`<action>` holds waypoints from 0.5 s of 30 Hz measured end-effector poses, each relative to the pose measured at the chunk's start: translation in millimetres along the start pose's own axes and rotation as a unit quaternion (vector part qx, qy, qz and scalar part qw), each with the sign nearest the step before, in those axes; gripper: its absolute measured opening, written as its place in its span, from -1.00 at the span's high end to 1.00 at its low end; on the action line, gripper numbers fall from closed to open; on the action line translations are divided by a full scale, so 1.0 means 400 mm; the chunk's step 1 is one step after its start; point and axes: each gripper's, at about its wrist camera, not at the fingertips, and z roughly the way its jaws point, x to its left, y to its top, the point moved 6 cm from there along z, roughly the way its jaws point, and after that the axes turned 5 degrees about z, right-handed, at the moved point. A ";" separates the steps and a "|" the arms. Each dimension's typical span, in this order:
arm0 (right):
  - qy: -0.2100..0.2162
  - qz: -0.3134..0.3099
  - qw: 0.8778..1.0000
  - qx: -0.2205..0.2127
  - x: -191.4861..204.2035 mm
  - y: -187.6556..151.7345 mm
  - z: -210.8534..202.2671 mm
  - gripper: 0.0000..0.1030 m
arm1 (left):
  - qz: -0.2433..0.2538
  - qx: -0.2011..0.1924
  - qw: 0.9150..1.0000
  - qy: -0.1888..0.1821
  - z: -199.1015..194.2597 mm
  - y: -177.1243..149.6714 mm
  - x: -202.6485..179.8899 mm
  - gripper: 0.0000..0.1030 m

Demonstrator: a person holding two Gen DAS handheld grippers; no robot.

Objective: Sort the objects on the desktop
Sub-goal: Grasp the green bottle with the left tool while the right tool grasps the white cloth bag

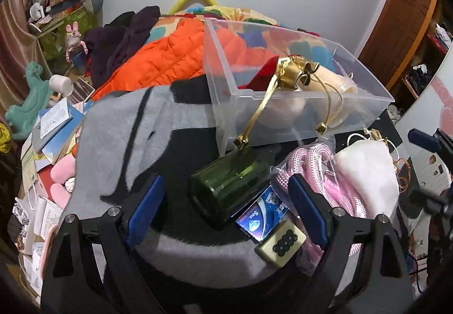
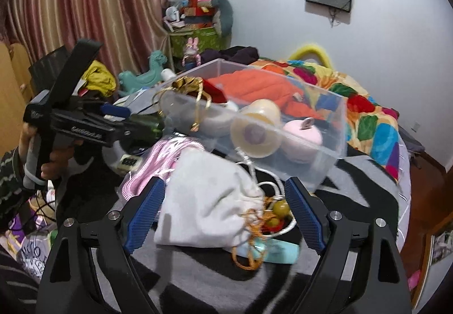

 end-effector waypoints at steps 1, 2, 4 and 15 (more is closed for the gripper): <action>0.003 -0.002 1.000 0.002 0.006 -0.004 0.006 -0.64 | 0.000 0.001 1.000 0.001 0.004 0.001 -0.002 -0.73; 0.009 -0.005 1.000 0.006 0.015 -0.006 0.017 -0.64 | -0.001 0.004 1.000 0.001 0.010 0.002 -0.004 -0.73; 0.013 -0.010 1.000 0.012 0.025 -0.009 0.031 -0.64 | 0.002 0.010 1.000 -0.002 0.023 0.003 -0.011 -0.73; -0.001 -0.010 0.999 0.036 0.003 -0.037 0.087 -0.64 | -0.021 0.010 0.999 -0.022 0.065 0.014 -0.012 -0.73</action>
